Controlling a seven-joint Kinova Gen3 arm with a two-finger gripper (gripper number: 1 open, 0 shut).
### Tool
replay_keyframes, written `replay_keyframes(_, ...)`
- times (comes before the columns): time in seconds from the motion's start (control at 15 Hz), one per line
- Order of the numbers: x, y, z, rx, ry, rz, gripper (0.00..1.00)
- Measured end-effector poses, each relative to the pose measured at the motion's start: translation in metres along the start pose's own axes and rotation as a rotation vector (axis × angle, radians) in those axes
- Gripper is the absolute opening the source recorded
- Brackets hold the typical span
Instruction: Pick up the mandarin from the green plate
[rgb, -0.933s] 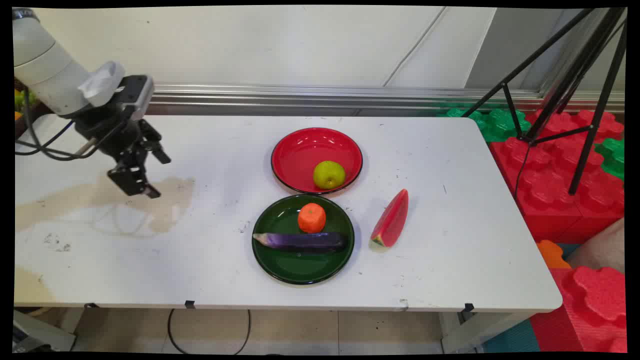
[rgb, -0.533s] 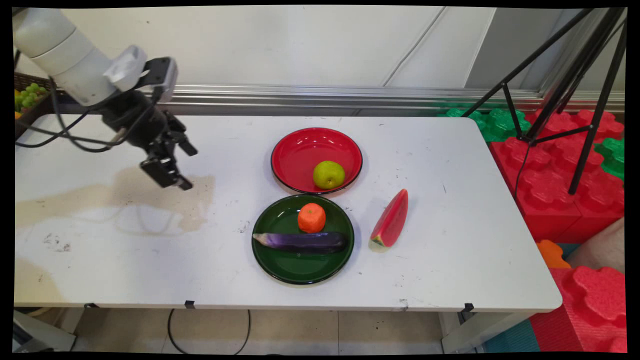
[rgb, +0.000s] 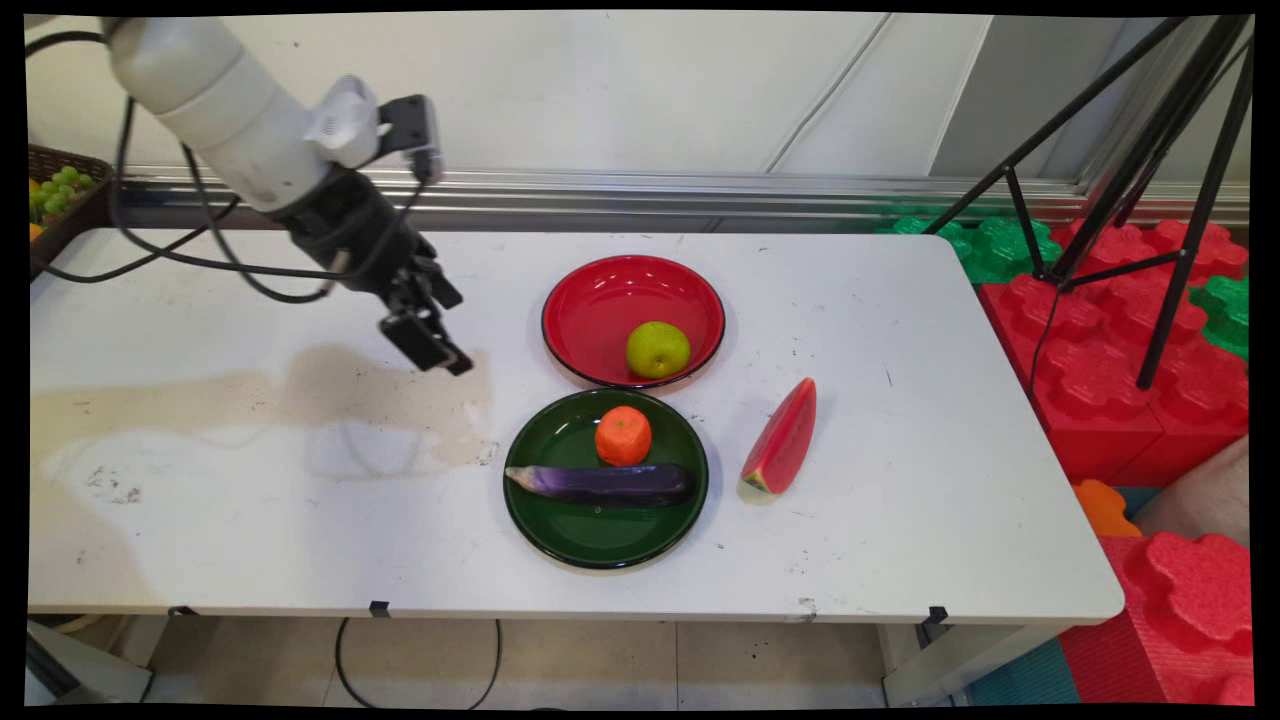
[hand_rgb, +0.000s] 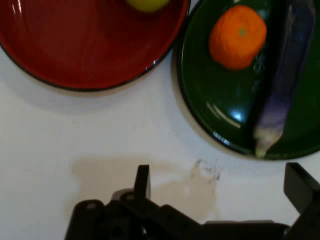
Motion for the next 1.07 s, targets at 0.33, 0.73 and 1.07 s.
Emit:
replay_keyframes(0.33, 0.036, 0.028, 0.028, 0.011, -0.013, -0.086, 1.0)
replay_keyframes(0.73, 0.066, 0.046, 0.064, 0.03, -0.03, -0.146, 1.0)
replay_keyframes(1.07, 0.084, 0.057, 0.1, 0.041, -0.048, -0.191, 1.0)
